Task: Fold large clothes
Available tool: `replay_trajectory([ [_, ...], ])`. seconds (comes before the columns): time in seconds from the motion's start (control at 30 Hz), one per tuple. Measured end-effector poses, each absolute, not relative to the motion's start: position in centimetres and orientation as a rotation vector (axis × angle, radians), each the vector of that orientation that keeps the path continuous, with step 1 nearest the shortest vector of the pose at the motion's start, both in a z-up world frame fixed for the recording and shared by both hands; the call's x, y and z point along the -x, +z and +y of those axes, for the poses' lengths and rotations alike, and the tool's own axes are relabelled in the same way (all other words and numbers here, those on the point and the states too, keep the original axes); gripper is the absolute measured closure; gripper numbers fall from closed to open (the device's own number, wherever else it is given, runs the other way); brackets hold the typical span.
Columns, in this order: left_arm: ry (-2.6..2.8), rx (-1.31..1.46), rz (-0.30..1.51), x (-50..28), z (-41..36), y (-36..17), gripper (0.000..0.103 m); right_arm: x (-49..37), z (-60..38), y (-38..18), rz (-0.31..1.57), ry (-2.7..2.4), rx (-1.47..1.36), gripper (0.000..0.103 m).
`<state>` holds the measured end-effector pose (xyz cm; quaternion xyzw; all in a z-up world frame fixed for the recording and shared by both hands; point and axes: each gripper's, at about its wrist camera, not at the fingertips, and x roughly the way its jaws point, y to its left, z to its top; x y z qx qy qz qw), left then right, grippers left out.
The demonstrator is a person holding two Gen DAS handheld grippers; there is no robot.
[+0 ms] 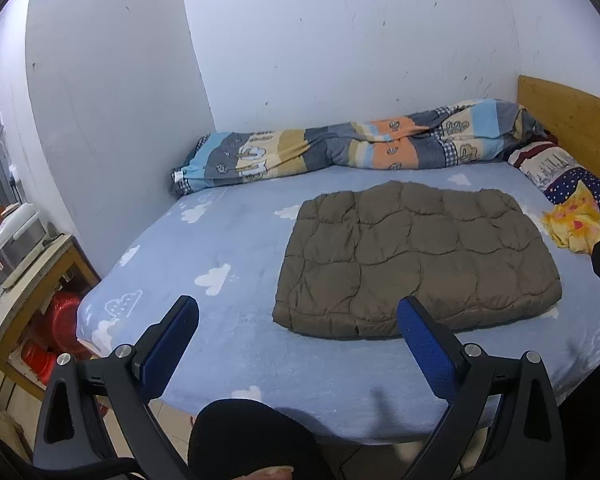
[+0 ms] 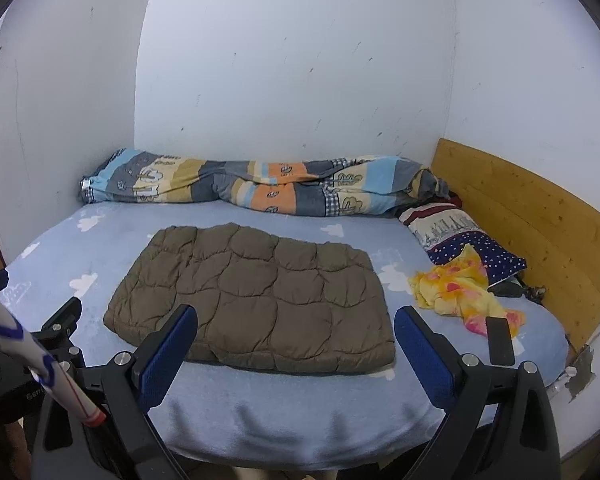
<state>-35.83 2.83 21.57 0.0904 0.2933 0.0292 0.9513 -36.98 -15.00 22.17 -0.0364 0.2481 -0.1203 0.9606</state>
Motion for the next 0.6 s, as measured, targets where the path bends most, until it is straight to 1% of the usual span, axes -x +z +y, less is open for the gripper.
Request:
replay_trajectory([
  [0.17,0.062,-0.192,0.640,35.0,2.9,20.7,0.004,36.1,-14.9,21.5,0.523,-0.235,0.084,0.002],
  [0.6,0.040,-0.183,0.685,34.1,3.1,19.7,0.004,35.1,-15.1,20.3,0.562,-0.236,0.084,0.002],
])
